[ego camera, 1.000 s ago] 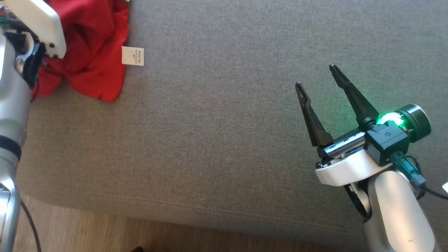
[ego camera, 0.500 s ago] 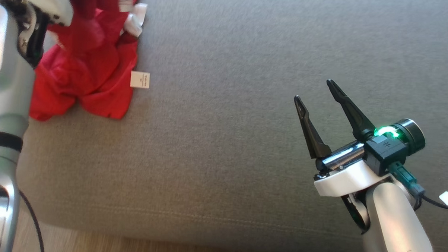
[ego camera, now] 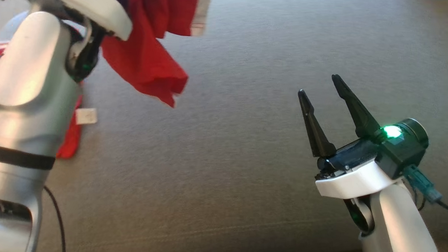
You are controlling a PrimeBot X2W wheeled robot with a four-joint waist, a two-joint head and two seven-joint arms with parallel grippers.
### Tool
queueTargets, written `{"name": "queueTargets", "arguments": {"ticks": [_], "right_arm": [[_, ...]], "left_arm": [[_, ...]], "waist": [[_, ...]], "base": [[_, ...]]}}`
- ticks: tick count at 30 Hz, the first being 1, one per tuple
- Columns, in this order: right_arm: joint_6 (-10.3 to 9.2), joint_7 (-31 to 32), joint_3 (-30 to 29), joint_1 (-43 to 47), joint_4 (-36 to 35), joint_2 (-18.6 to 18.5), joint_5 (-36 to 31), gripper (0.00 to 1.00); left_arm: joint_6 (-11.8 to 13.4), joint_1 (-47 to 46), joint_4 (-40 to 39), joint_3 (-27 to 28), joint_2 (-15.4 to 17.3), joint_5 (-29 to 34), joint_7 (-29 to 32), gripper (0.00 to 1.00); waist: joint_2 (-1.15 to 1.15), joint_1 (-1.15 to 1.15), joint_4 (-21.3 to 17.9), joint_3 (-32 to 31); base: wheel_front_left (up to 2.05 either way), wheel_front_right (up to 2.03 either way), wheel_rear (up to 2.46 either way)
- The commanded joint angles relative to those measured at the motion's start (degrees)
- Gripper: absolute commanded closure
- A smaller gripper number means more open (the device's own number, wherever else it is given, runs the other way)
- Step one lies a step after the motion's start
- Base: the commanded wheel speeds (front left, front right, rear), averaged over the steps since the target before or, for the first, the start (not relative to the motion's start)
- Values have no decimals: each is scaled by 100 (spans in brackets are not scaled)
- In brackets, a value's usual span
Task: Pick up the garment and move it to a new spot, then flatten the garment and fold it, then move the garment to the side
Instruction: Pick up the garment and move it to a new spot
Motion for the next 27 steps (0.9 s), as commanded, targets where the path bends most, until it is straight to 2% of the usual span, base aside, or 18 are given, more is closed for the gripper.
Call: {"name": "queueTargets", "arguments": {"ticks": [1,6,13,17,21,27], "right_arm": [[-1,-36,94,9,-244,72,55,0],[-1,-36,90,-7,-321,73,160,0],[-1,-36,40,27,-414,73,169,0],[-1,-36,-40,72,-425,73,149,0],[-1,-36,-87,61,-399,73,137,0],[-1,-36,-63,74,-292,73,-56,0]], "left_arm": [[8,-192,-305,100,143,-185,97,100],[8,-217,-504,-101,-23,-492,229,100],[8,-173,-300,-278,-441,-692,69,100],[14,198,140,-495,-664,-595,-122,100],[11,772,521,-447,-893,-756,-267,100],[8,1690,88,-551,-989,-923,-287,100]], "waist": [[0,0,-535,-118],[0,0,-1099,-21],[0,0,-1457,192],[0,0,-1454,323],[0,0,-1354,396],[0,0,-978,376]], "base": [[0,0,0],[0,0,0],[0,0,0],[0,0,0],[0,0,0],[0,0,0]]}}
